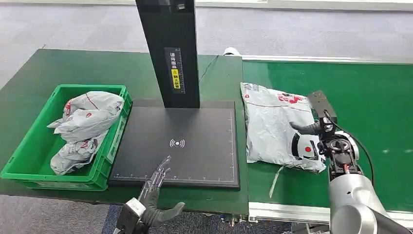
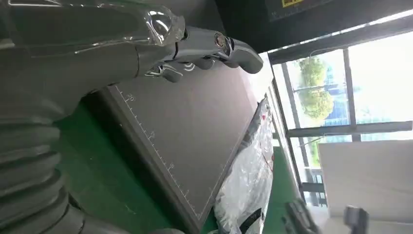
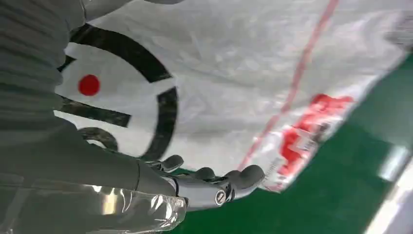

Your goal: Moved the parcel from conveyor to table for the left to box.

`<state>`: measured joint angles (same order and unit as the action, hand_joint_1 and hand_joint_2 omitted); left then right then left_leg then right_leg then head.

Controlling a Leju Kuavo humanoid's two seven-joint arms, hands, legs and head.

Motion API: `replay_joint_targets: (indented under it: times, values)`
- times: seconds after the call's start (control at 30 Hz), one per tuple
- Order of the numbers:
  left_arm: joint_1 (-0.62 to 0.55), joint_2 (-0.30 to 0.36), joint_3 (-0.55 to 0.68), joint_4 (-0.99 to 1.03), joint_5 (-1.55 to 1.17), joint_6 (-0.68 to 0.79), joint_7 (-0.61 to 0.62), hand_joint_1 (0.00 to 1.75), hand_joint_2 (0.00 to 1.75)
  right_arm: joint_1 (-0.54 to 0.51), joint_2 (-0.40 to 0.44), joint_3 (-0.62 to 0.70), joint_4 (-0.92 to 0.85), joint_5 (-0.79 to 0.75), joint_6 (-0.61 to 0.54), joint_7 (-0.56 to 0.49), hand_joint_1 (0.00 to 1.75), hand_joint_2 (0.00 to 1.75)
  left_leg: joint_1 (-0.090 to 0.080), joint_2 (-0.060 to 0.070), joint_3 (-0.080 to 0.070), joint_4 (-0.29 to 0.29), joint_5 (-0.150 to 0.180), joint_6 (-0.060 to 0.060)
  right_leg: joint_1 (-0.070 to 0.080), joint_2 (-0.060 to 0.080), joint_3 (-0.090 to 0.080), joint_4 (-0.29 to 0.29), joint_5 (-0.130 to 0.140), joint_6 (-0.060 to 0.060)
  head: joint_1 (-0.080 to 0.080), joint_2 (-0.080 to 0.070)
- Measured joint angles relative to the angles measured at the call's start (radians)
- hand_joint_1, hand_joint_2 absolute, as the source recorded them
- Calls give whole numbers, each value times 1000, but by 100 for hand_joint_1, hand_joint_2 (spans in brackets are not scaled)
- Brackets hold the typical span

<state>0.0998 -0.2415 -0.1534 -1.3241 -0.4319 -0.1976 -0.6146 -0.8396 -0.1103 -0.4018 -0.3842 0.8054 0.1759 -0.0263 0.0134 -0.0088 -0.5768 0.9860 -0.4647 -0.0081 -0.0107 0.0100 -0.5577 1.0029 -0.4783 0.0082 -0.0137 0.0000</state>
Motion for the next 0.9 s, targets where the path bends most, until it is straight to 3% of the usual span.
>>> replay_joint_targets:
  times: [0.13, 0.27, 0.57, 0.9]
  values:
    - [0, 2, 7, 0, 8, -4, 5, 0, 175, -1, 6, 89, 35, 182, -33, 263, 0, 175, 0, 0, 0, 0, 0, 0, 0, 0, 0, 0, 0, 0, 0, 0]
    - [1, 2, 10, 0, 14, -15, 18, 0, 175, -1, 7, 163, 55, 278, -39, 400, 0, 175, 0, 0, 0, 0, 0, 0, 0, 0, 0, 0, 0, 0, 0, 0]
    - [-3, 7, 11, 0, 17, -21, 19, 0, 175, 0, 5, 202, 79, 312, -25, 384, 0, 175, 0, 0, 0, 0, 0, 0, 0, 0, 0, 0, 0, 0, 0, 0]
    - [-15, 7, 11, 6, 20, -19, 19, 0, 175, 4, 7, 201, 97, 344, 65, 360, 0, 175, 0, 0, 0, 0, 0, 0, 0, 0, 0, 0, 0, 0, 0, 0]
